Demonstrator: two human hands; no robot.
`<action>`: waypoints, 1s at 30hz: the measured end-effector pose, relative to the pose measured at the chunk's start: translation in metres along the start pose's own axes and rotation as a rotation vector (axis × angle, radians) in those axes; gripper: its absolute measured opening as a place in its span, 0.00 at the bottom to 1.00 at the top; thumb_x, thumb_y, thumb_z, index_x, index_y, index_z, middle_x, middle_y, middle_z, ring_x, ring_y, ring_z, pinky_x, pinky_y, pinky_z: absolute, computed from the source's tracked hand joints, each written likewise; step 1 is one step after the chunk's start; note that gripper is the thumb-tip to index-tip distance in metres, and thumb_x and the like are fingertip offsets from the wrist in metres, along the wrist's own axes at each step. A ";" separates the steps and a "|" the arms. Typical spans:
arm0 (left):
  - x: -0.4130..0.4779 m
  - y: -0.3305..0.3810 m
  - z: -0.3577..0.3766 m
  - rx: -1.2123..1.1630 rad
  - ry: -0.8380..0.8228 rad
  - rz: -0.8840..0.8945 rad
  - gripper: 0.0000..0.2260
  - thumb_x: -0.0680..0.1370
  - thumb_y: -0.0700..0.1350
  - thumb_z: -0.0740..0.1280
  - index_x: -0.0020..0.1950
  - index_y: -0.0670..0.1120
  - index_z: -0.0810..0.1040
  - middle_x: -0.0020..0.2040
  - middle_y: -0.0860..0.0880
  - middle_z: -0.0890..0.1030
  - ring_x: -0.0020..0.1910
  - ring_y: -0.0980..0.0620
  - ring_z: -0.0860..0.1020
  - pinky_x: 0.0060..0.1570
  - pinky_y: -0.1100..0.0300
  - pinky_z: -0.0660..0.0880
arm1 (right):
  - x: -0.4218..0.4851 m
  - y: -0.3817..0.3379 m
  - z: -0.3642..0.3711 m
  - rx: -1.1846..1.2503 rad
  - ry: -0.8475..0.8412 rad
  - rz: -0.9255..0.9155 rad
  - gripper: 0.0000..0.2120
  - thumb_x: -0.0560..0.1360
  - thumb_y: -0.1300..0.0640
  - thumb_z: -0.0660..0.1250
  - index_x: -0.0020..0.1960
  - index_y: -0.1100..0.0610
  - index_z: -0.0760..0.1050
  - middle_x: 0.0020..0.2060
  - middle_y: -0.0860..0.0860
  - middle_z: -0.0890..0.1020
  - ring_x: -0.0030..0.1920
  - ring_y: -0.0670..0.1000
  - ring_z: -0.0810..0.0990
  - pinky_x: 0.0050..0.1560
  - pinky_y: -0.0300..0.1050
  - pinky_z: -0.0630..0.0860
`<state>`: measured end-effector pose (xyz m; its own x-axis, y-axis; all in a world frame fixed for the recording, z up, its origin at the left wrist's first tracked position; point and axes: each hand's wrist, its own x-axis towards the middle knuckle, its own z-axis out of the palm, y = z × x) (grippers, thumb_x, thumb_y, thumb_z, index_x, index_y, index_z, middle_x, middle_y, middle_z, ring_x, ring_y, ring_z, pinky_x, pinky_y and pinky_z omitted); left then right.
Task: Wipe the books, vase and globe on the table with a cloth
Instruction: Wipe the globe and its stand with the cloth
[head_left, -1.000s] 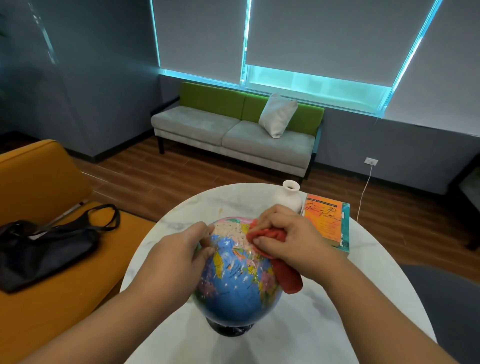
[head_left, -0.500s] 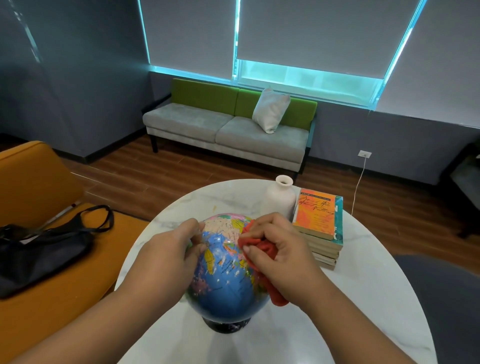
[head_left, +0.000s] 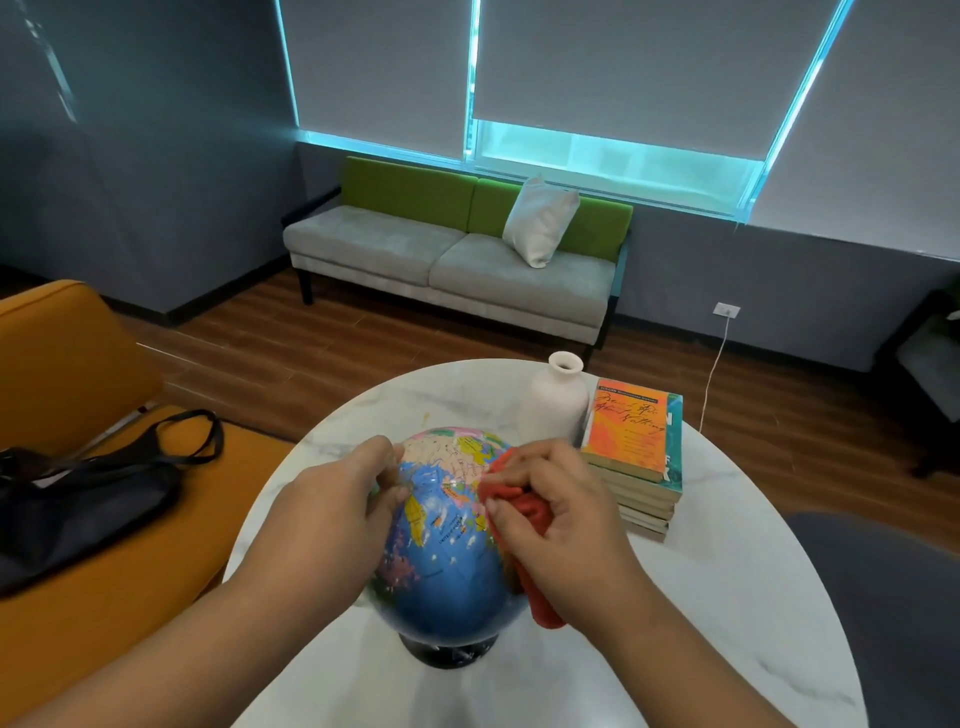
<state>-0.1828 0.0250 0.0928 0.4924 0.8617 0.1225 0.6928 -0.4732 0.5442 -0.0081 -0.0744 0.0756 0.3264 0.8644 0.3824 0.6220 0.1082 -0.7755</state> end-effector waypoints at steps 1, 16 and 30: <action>0.000 0.000 0.000 -0.008 0.003 -0.004 0.09 0.79 0.49 0.64 0.40 0.56 0.67 0.57 0.55 0.82 0.51 0.53 0.79 0.42 0.54 0.80 | 0.000 -0.003 0.002 -0.009 -0.028 -0.011 0.06 0.72 0.58 0.69 0.47 0.49 0.82 0.50 0.39 0.75 0.57 0.42 0.74 0.55 0.27 0.68; 0.000 0.008 0.001 0.064 0.000 0.006 0.09 0.80 0.49 0.63 0.43 0.55 0.64 0.57 0.53 0.82 0.50 0.51 0.80 0.43 0.56 0.78 | -0.050 0.014 0.014 0.061 0.106 0.027 0.29 0.62 0.60 0.67 0.58 0.38 0.67 0.56 0.48 0.67 0.57 0.45 0.72 0.61 0.29 0.66; 0.006 0.002 -0.001 0.015 0.001 -0.008 0.11 0.78 0.49 0.66 0.39 0.55 0.66 0.55 0.53 0.83 0.51 0.50 0.80 0.45 0.50 0.79 | -0.054 0.032 0.008 0.041 0.232 0.010 0.18 0.64 0.46 0.73 0.54 0.41 0.78 0.54 0.39 0.71 0.59 0.42 0.75 0.56 0.25 0.68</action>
<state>-0.1790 0.0291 0.0950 0.4860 0.8657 0.1194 0.7044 -0.4689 0.5329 -0.0117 -0.1137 0.0257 0.4898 0.7303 0.4762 0.5902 0.1243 -0.7976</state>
